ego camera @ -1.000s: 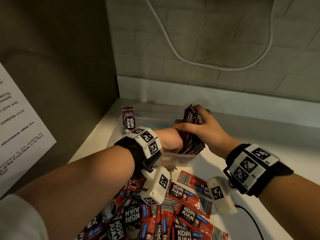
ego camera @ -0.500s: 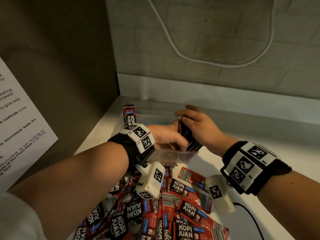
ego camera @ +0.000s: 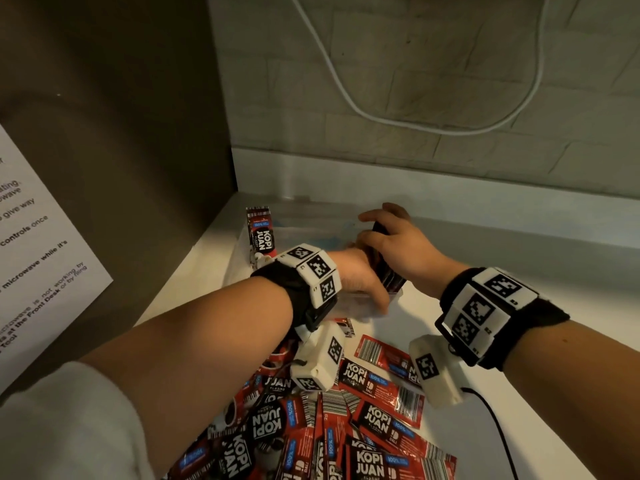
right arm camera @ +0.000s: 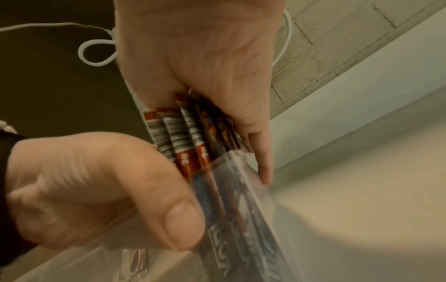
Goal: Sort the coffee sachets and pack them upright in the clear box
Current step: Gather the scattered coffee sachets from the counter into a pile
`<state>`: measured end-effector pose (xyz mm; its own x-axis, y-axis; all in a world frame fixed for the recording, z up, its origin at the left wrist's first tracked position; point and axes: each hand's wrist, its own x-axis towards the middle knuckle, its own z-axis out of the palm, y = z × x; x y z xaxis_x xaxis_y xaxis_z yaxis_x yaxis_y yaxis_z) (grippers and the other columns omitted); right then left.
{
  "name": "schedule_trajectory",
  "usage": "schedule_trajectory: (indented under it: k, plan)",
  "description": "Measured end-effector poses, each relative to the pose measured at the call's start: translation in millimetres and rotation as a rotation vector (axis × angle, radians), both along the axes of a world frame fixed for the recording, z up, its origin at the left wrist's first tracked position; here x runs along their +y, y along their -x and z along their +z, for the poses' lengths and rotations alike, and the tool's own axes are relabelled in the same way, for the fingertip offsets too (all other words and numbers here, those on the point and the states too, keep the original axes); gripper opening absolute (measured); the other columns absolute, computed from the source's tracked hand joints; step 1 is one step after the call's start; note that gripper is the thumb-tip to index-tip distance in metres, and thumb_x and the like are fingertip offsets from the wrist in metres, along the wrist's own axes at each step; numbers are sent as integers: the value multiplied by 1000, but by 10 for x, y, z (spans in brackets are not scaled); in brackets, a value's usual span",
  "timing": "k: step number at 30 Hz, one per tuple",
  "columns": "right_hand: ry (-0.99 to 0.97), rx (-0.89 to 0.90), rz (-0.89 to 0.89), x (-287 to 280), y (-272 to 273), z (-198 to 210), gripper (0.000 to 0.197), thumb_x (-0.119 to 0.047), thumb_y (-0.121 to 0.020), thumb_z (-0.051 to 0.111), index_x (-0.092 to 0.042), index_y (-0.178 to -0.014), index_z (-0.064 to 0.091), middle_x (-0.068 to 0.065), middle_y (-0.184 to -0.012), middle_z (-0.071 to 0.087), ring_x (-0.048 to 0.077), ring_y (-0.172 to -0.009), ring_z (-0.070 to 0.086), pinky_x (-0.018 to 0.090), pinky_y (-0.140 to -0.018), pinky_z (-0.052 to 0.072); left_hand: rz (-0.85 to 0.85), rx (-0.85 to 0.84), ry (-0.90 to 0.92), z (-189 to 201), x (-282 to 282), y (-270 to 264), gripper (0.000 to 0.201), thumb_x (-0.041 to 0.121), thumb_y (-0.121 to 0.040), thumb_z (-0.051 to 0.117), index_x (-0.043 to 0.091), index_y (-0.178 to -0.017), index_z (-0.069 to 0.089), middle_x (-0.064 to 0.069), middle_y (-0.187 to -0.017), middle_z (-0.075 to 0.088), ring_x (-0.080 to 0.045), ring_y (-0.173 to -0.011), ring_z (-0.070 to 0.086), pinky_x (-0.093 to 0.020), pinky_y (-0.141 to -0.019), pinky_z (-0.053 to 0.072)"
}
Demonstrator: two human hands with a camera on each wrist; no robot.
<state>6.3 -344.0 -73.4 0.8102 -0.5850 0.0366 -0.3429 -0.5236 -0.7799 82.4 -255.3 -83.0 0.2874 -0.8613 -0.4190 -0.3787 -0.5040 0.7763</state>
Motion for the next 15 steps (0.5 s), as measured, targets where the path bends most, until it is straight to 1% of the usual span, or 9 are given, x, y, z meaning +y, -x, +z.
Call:
schedule_trajectory:
  k: [1,2,4,5,6,8,10,12,15]
  plan:
    - [-23,-13,-10,-4,3,-4,34,-19,-93,54,-23,-127,55,1,-151,21,18,-133,34,25,-97,36,-3,-8,-15,-6,-17,4,51,10,-64,86,11,-108,60,-6,-106,63,-23,-103,60,-44,-93,53]
    - [-45,-32,-23,-5,6,-2,33,-18,-93,55,-23,-126,56,1,-149,24,18,-131,36,26,-97,38,-8,-74,-22,-18,-44,1,66,14,-62,88,11,-117,53,-6,-114,57,-23,-110,55,-43,-98,50]
    - [-83,-87,-42,-10,1,-3,30,-16,-92,56,-22,-121,60,3,-143,32,20,-129,40,33,-103,42,1,-210,-3,-41,-98,-18,96,21,-58,90,10,-136,35,-7,-127,44,-23,-120,44,-41,-104,44]
    - [-104,-107,-46,-4,2,4,29,-16,-91,57,-21,-119,61,3,-140,35,21,-127,42,37,-104,42,3,-220,-5,-44,-110,-27,100,22,-57,90,9,-138,34,-8,-128,43,-24,-121,44,-41,-104,44]
    - [-128,-116,-43,10,5,17,30,-18,-90,58,-22,-120,61,3,-139,36,20,-126,44,40,-104,43,-3,-207,-10,-53,-121,-43,94,21,-58,90,8,-135,39,-9,-127,47,-25,-120,48,-41,-103,46]
    - [-166,-116,-25,39,12,36,34,-25,-88,60,-25,-122,60,2,-138,38,19,-122,47,41,-103,44,-18,-137,-33,-59,-111,-73,65,18,-63,87,10,-119,56,-8,-115,60,-25,-109,57,-39,-97,50]
    - [-202,-125,-21,58,28,53,37,-31,-88,60,-28,-125,57,2,-135,42,19,-118,51,41,-101,46,-39,-77,-40,-59,-72,-94,46,15,-66,86,15,-106,63,-5,-105,65,-23,-102,61,-35,-92,52]
    - [-238,-141,-41,64,50,64,41,-33,-88,61,-30,-128,53,4,-134,43,21,-115,53,39,-99,48,-66,-67,-50,-47,-46,-113,49,18,-64,87,16,-107,64,-4,-106,67,-22,-105,61,-36,-96,50]
    - [-267,-152,-74,65,80,81,46,-38,-90,59,-31,-134,47,3,-135,42,22,-117,52,40,-100,47,-86,-47,-46,-28,-24,-131,66,26,-52,90,15,-112,65,-4,-110,68,-22,-107,62,-40,-101,48]
